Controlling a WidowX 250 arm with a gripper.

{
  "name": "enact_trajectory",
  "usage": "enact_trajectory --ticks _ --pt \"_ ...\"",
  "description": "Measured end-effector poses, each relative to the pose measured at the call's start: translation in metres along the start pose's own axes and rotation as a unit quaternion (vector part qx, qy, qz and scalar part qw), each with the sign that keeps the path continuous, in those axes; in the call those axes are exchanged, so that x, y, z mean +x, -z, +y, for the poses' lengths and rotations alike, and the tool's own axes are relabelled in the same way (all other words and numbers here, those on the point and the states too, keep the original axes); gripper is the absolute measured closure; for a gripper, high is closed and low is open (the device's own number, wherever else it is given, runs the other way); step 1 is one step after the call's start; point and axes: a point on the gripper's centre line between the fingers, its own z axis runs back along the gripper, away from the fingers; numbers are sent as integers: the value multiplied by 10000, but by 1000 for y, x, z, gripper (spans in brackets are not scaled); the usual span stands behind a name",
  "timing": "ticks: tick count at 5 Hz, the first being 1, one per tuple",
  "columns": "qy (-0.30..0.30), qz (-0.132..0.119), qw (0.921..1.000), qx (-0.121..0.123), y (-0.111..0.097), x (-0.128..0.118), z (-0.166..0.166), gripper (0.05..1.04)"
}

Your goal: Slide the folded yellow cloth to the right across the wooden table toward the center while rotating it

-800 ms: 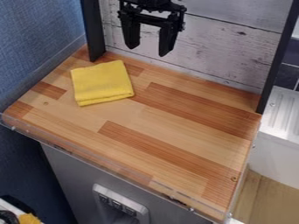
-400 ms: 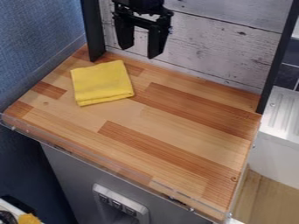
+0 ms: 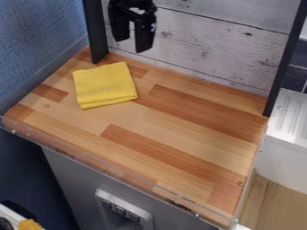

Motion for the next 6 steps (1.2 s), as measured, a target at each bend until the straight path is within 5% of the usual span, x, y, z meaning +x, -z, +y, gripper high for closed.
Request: enact_trajectory --ticks 3,6 --pt "1004 -231 9947 56 -9 2 36 149" --pt "1416 -121 9898 -38 29 -6 45 934"
